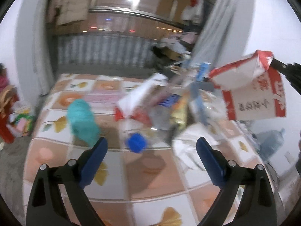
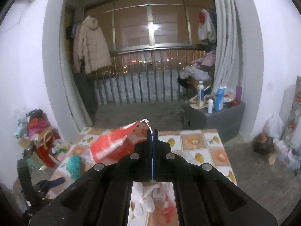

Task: Collect trash
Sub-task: 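Carry the paper bag toward the blue basket while left gripper grasps an orange wrapper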

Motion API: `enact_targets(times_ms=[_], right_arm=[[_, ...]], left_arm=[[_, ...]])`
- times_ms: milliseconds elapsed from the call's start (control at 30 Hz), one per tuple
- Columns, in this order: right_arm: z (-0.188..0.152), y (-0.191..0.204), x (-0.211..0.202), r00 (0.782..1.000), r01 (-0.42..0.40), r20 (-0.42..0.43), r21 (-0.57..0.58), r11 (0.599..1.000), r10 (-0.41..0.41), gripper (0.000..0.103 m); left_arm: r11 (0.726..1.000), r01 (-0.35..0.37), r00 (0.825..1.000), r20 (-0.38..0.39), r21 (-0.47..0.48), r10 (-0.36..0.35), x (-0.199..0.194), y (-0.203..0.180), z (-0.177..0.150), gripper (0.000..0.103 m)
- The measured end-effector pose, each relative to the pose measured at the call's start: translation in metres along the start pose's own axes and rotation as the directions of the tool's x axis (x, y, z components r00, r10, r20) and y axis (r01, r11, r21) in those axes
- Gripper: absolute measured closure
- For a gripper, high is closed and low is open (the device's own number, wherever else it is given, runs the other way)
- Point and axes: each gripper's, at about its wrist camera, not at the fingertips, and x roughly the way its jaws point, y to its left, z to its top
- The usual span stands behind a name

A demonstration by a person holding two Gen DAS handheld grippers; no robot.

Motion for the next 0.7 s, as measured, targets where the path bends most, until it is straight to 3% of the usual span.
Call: enact_targets(times_ms=[133, 367, 467, 600, 667, 700], right_arm=[[-0.002, 0.002, -0.011, 0.999, -0.029, 0.026, -0.002, 1.000, 0.029, 0.103], [-0.003, -0.008, -0.028, 0.993, -0.117, 0.042, 0.046, 0.992, 0.115, 0.103], [-0.004, -0.007, -0.033, 0.989, -0.144, 0.039, 0.037, 0.989, 0.142, 0.103], [-0.005, -0.007, -0.041, 0.986, -0.160, 0.051, 0.026, 0.987, 0.159, 0.103], [-0.004, -0.006, -0.043, 0.985, -0.165, 0.045, 0.019, 0.986, 0.164, 0.103], [-0.005, -0.007, -0.044, 0.985, -0.167, 0.043, 0.018, 0.986, 0.166, 0.103]], left_arm=[[0.995, 0.076, 0.997, -0.014, 0.061, -0.076, 0.011, -0.022, -0.002, 0.017], [0.995, 0.038, 0.999, 0.012, 0.087, -0.040, 0.038, -0.031, 0.019, 0.032], [0.988, -0.008, 1.000, 0.003, 0.155, 0.008, 0.053, -0.034, 0.025, 0.039], [0.985, -0.002, 1.000, -0.016, 0.173, 0.005, 0.070, -0.034, 0.026, 0.074], [0.986, -0.006, 1.000, -0.014, 0.167, 0.008, 0.070, -0.035, 0.022, 0.080], [0.986, 0.026, 0.999, -0.036, 0.166, -0.021, 0.070, -0.035, 0.020, 0.088]])
